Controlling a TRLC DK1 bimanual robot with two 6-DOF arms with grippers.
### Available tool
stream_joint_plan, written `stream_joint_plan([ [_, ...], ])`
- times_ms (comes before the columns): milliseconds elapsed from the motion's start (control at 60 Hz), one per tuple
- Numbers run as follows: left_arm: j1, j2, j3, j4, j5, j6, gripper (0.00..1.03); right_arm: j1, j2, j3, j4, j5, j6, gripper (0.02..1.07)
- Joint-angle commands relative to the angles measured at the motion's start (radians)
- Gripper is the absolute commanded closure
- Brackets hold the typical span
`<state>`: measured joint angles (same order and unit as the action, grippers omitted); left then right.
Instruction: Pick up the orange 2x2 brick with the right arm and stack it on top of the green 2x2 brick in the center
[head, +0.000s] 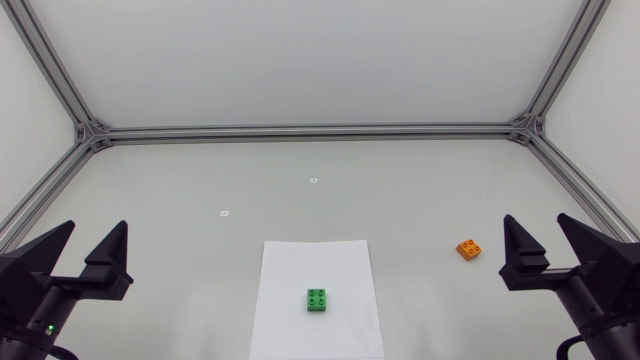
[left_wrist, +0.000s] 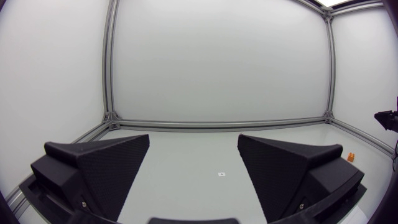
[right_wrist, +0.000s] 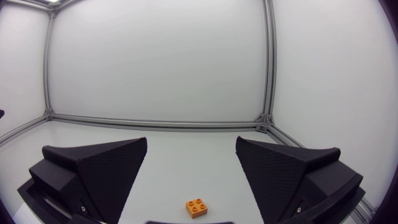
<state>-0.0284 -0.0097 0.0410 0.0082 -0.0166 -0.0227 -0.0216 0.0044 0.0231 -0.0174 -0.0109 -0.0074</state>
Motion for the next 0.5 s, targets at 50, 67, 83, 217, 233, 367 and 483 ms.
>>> stream_joint_plan([
  [50,-0.001,-0.004,-0.041,-0.011,0.003,0.006,0.04,0.000,-0.011,-0.023,0.008,-0.001,-0.006,0.05],
  [67,-0.001,-0.003,-0.041,-0.011,0.003,0.006,0.04,0.000,-0.011,-0.023,0.010,-0.001,-0.008,0.05],
  [83,-0.001,-0.004,-0.041,-0.011,0.003,0.006,0.04,0.000,-0.011,-0.023,0.010,-0.001,-0.008,0.05],
  [217,-0.001,-0.003,-0.041,-0.011,0.003,0.006,0.04,0.002,-0.012,-0.023,0.010,-0.001,-0.008,0.05],
  [233,-0.001,-0.004,-0.041,-0.011,0.003,0.006,0.04,0.002,-0.012,-0.023,0.011,-0.001,-0.008,0.05],
  [367,-0.001,-0.004,-0.041,-0.011,0.003,0.006,0.04,0.002,-0.012,-0.012,0.011,-0.001,-0.008,0.05],
  [483,-0.001,-0.004,-0.041,-0.011,0.003,0.006,0.04,0.003,-0.011,0.026,-0.015,-0.001,-0.008,0.05],
])
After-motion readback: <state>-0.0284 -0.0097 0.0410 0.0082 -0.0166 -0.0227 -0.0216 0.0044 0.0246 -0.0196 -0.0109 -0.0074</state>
